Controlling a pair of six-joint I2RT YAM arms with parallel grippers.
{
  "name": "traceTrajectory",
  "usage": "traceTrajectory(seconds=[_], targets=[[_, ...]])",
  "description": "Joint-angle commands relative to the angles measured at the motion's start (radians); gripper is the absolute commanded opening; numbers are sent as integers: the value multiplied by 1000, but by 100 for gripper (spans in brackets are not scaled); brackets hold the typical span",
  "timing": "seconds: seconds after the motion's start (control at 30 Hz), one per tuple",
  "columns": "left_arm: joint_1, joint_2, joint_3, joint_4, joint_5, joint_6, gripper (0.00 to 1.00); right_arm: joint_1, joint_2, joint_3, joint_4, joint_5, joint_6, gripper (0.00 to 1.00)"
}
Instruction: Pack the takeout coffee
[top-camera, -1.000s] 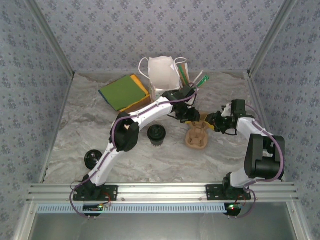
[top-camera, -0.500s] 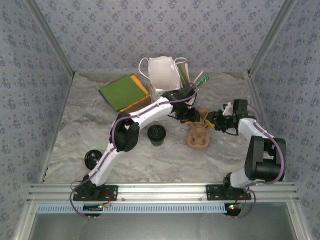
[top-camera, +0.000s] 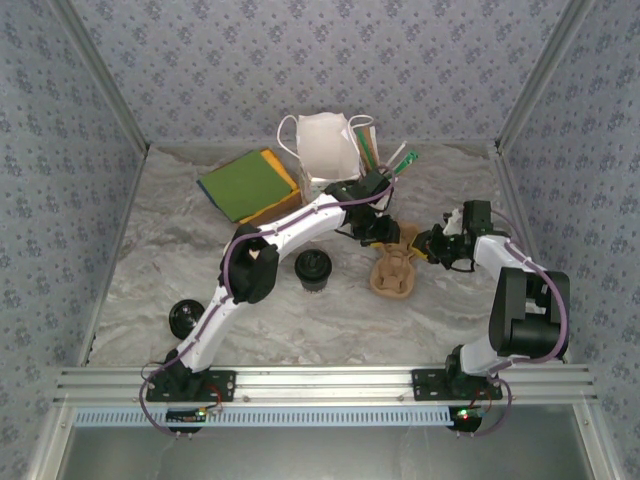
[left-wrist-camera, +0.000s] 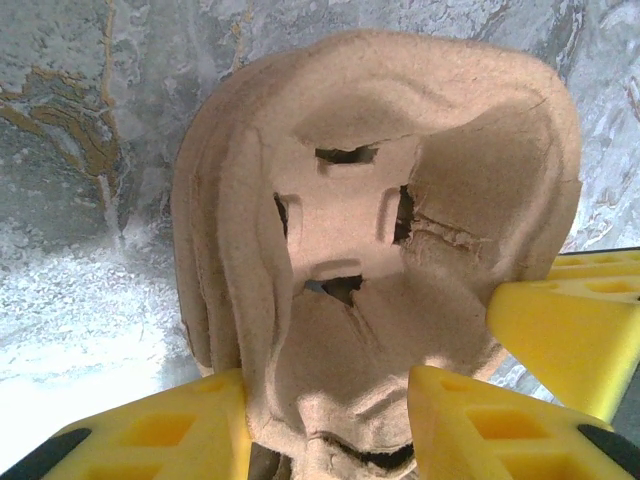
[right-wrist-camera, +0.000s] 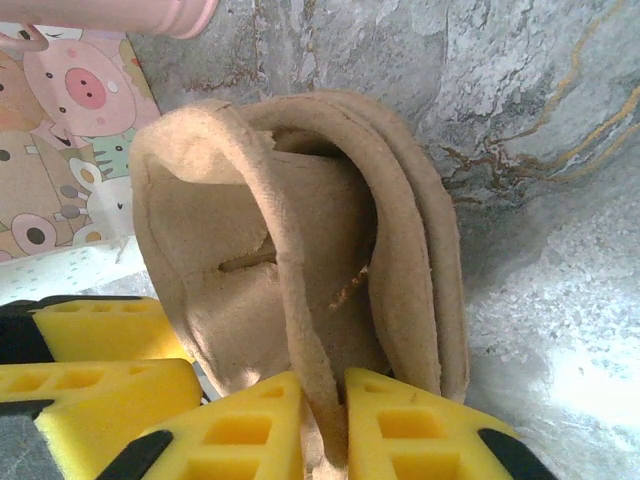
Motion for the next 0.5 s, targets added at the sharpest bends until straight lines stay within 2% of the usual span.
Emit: traceTrajectory(seconds=[0.0,0.2,0.47], targets=[[-12,-24,34,-8,16,18,44,-3,-9,9,-24,-33,-4,13],[-10,-57,34,-18,4,13,45,-24,-61,3,-41,-54,6,7],[-1,-125,34,-55,-16,16,55,-54,-183,-25,-79,-64,13,7]])
